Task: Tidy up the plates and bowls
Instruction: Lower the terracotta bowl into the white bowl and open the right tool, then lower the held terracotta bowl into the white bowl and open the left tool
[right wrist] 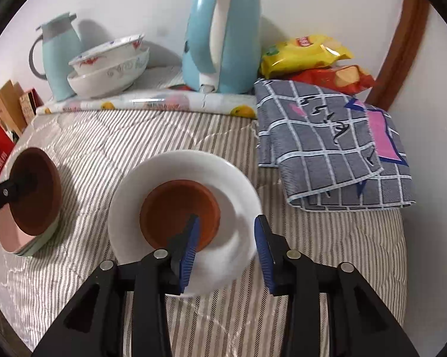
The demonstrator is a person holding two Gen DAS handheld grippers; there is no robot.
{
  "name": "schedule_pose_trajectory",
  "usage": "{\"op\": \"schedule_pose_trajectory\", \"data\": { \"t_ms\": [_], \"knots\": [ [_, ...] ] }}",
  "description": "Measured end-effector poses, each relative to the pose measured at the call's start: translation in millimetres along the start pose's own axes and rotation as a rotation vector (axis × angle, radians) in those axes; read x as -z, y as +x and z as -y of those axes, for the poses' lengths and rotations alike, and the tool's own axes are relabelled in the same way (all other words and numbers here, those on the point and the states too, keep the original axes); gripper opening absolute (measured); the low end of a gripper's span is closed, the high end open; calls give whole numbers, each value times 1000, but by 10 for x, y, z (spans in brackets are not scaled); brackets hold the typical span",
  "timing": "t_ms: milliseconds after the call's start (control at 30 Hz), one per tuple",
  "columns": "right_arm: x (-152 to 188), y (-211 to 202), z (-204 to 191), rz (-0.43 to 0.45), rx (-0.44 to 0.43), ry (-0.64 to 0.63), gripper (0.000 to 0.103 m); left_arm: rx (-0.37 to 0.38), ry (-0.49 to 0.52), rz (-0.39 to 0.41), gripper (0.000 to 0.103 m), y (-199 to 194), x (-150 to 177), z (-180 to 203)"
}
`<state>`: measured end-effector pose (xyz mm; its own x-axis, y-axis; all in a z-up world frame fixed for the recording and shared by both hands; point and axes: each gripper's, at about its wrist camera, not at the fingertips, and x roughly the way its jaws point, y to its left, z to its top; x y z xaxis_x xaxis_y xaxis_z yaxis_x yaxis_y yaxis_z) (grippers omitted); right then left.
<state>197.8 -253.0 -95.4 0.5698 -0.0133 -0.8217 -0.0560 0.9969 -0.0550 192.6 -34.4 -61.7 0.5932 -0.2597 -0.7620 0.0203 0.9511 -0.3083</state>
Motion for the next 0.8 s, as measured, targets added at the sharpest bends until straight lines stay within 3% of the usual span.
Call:
{"op": "schedule_pose_trajectory", "data": {
  "t_ms": [400,800],
  "knots": [
    [185,-327,305,53,-3,65,39,-19,60,17,8,-89,79,341],
    [330,-434,583,69,8,113,39,-49,139,23,8,57,48,641]
  ]
}}
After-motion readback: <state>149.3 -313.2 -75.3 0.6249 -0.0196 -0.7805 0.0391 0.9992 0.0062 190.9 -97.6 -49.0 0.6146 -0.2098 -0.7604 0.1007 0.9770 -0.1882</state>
